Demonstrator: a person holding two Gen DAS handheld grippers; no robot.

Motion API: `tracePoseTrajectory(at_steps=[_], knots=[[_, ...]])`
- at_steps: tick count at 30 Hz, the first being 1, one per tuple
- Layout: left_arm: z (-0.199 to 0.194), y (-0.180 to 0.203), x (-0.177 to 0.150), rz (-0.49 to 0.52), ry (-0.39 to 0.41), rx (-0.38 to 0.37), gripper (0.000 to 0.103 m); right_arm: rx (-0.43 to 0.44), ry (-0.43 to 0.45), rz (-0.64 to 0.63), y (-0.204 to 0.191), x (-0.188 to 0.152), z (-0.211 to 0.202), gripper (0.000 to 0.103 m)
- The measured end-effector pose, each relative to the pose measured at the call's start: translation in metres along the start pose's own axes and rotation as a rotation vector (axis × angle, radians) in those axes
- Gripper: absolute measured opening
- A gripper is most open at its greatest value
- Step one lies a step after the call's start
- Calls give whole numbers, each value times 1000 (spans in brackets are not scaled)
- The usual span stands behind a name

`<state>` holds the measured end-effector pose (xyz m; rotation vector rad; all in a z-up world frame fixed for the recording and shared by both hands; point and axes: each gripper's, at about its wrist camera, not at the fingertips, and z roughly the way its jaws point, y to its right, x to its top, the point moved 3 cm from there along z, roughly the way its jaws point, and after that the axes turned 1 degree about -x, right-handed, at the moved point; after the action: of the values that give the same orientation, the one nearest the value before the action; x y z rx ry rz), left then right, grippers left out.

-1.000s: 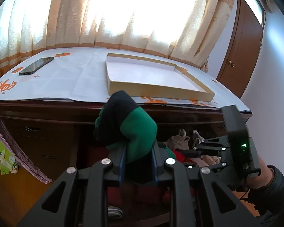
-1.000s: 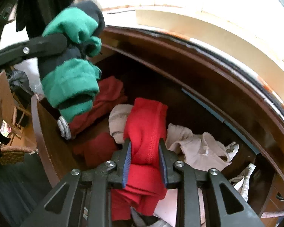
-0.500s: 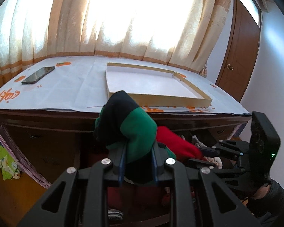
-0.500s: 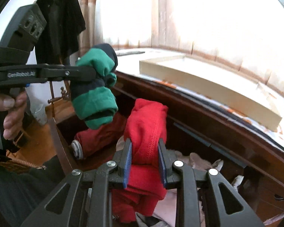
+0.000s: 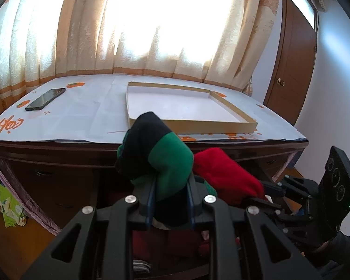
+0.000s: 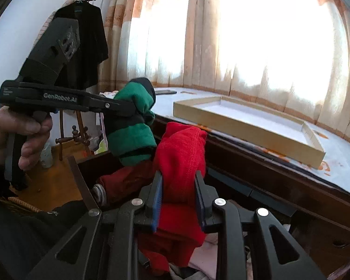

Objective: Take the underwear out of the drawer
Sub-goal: 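Raise both held items above the drawer toward the cardboard tray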

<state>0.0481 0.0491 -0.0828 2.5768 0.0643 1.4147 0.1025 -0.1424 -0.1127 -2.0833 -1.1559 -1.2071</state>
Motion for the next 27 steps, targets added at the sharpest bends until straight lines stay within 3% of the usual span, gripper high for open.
tracePoseTrajectory(at_steps=[14,27], knots=[[3,14,2,35,5,-18,20,-77,136,49,15,12,-23,27],[14,33,16,100,8,-57,20,-125,160,68,29,24,-30,27]])
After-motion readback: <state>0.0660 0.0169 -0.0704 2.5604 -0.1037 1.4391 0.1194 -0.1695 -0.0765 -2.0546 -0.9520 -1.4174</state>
